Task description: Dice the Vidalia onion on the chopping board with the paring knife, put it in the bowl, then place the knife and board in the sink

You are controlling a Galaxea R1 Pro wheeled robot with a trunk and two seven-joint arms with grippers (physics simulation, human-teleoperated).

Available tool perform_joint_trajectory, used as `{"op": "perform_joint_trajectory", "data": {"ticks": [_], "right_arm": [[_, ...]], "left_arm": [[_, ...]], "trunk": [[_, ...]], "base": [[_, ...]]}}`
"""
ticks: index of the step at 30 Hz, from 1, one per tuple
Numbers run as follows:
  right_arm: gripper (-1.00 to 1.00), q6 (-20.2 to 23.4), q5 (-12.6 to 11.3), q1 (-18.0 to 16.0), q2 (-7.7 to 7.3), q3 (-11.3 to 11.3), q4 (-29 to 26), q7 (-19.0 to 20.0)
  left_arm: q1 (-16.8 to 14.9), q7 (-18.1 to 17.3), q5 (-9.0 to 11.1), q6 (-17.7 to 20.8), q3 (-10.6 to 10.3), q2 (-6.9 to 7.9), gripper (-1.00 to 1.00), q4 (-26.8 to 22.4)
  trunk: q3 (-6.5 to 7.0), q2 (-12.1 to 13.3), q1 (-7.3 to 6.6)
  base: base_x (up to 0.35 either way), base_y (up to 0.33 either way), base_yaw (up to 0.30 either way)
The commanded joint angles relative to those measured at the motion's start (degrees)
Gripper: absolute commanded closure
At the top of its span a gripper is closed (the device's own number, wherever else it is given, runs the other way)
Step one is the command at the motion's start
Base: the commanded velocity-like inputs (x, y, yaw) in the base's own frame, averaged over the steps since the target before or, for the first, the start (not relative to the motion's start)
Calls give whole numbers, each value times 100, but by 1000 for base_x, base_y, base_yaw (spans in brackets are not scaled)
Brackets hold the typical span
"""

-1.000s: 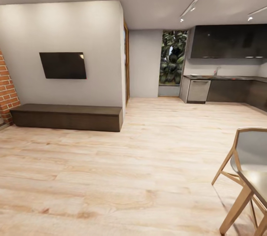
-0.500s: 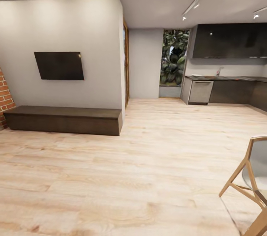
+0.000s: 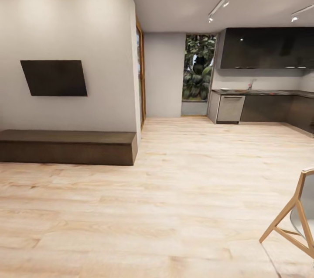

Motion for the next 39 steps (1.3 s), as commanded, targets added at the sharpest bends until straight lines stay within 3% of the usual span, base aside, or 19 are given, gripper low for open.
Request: {"op": "perform_joint_trajectory", "data": {"ticks": [1, 39], "right_arm": [[-100, -19, -5, -4, 5, -17, 4, 3], [-100, -19, -5, -4, 5, -15, 4, 3]], "left_arm": [[1, -4, 3, -11, 2, 2, -100, -4], [1, -4, 3, -11, 11, 3, -100, -9]], "trunk": [[-5, -2, 4], [-5, -2, 4]], "base": [[345, 0, -162], [346, 0, -165]]}}
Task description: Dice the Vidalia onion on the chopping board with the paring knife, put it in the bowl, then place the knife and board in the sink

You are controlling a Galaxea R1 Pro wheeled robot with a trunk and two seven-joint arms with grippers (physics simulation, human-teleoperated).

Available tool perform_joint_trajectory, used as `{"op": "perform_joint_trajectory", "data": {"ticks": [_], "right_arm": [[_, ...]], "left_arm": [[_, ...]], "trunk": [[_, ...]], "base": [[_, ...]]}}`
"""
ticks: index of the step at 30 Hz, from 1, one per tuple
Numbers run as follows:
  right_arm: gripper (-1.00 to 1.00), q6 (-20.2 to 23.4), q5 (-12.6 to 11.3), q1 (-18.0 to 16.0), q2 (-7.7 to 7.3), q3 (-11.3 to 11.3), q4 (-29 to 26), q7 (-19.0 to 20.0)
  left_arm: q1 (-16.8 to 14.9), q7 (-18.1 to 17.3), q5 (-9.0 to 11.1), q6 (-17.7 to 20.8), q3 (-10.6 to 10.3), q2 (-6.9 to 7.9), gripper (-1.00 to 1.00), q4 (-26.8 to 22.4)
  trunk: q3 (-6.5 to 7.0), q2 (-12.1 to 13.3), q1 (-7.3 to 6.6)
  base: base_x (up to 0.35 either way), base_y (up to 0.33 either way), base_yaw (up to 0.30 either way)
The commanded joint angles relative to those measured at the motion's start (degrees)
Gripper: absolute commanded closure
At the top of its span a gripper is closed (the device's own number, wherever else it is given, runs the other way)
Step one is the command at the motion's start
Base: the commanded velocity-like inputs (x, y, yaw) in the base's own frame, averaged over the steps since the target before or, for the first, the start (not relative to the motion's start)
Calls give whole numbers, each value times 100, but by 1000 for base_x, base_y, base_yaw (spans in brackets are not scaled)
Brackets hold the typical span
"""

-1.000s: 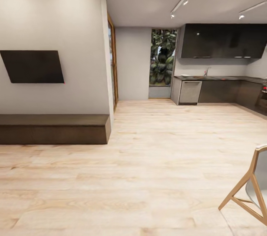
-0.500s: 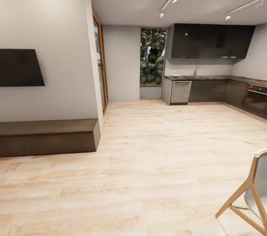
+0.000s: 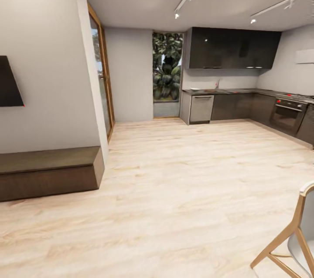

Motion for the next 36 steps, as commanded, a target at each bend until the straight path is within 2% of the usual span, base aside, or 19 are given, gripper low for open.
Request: {"op": "perform_joint_trajectory", "data": {"ticks": [1, 9, 36], "right_arm": [[-100, -19, -5, -4, 5, -17, 4, 3], [-100, -19, -5, -4, 5, -18, 4, 3], [-100, -19, -5, -4, 5, -11, 4, 3]], "left_arm": [[1, -4, 3, -11, 1, 1, -100, -2], [1, -4, 3, -11, 1, 4, -100, -4], [1, -4, 3, -11, 1, 10, -100, -1]], "trunk": [[-5, -2, 4], [-5, -2, 4], [-5, -2, 4]], "base": [[346, 0, -164], [346, 0, -111], [346, 0, -2]]}}
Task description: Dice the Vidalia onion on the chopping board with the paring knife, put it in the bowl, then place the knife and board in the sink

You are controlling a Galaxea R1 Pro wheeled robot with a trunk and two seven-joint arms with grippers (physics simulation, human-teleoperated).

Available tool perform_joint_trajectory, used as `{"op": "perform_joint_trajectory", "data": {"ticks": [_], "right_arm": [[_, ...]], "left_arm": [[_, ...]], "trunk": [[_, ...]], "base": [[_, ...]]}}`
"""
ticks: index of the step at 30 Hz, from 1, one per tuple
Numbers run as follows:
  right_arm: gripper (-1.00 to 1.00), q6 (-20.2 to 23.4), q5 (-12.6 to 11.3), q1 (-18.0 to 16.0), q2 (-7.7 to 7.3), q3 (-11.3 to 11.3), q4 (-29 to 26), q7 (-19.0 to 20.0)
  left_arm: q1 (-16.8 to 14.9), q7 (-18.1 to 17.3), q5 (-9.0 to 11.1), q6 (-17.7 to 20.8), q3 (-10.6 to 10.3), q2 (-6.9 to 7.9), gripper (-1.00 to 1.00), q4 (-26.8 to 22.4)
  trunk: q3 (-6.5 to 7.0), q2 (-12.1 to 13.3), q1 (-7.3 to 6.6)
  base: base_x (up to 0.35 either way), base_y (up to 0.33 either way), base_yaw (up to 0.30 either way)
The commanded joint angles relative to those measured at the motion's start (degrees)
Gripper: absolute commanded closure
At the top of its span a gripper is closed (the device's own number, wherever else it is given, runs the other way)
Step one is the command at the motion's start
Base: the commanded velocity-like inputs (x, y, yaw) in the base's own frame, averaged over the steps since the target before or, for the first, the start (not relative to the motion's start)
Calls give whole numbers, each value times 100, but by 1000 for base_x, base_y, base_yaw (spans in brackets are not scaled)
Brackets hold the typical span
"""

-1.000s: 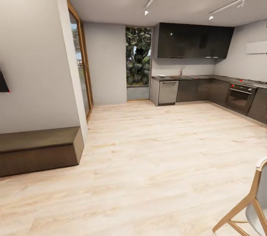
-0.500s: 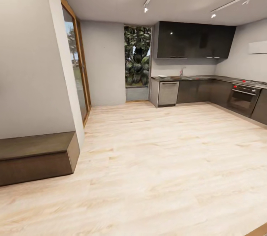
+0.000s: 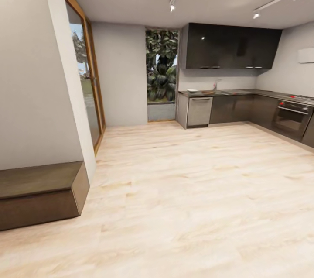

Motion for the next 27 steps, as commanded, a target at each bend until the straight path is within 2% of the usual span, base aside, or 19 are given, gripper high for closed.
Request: {"op": "perform_joint_trajectory", "data": {"ticks": [1, 12, 27], "right_arm": [[-100, -19, -5, -3, 5, -18, 3, 3], [-100, -19, -5, -3, 5, -24, 3, 3], [-100, -19, -5, -3, 5, -24, 3, 3]], "left_arm": [[1, -4, 3, -10, 1, 1, -100, -6], [1, -4, 3, -10, 1, 1, -100, -3], [1, -4, 3, -10, 1, 1, -100, -3]], "trunk": [[-5, -2, 4], [-5, -2, 4], [-5, -2, 4]], "base": [[346, 0, -4], [346, 0, -79], [346, 0, -138]]}}
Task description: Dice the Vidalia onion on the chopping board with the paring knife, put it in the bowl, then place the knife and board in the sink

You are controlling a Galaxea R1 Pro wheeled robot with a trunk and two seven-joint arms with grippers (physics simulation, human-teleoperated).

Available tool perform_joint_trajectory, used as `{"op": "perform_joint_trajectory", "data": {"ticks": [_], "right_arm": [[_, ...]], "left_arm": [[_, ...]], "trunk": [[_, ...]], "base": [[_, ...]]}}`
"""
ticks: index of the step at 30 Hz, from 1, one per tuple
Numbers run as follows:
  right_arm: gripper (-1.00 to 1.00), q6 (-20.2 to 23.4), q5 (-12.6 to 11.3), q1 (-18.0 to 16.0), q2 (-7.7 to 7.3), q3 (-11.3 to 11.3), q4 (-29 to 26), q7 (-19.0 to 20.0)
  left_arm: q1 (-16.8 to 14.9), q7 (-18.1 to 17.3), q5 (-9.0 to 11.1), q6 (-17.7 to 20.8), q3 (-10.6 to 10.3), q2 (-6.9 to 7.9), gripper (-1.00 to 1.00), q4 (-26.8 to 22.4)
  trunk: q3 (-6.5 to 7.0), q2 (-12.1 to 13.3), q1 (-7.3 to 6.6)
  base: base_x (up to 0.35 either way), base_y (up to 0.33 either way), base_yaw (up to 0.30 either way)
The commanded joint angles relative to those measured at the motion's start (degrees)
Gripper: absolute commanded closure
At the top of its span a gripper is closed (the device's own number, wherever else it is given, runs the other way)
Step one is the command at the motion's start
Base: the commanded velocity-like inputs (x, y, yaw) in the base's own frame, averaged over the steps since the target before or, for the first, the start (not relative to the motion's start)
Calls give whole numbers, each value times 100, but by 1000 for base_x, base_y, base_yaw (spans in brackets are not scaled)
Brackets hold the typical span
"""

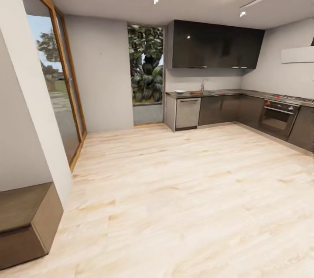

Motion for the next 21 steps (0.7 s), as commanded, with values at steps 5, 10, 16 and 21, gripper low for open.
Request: {"op": "perform_joint_trajectory", "data": {"ticks": [5, 10, 16, 21], "right_arm": [[-100, -20, -5, -4, 5, -17, 4, 3], [-100, -19, -5, -4, 5, -17, 4, 3], [-100, -20, -5, -4, 5, -17, 4, 3], [-100, -22, -5, -4, 5, -17, 4, 3]], "left_arm": [[1, -4, 3, -11, -1, 1, -100, -4], [1, -4, 3, -11, 1, 1, -100, -4], [1, -4, 3, -11, 1, 1, -100, -4], [1, -4, 3, -11, -1, 1, -100, -5]], "trunk": [[-5, -2, 4], [-5, -2, 4], [-5, -2, 4], [-5, -2, 4]], "base": [[345, 0, -158], [345, 0, -180], [346, 0, -183], [346, 0, -185]]}}
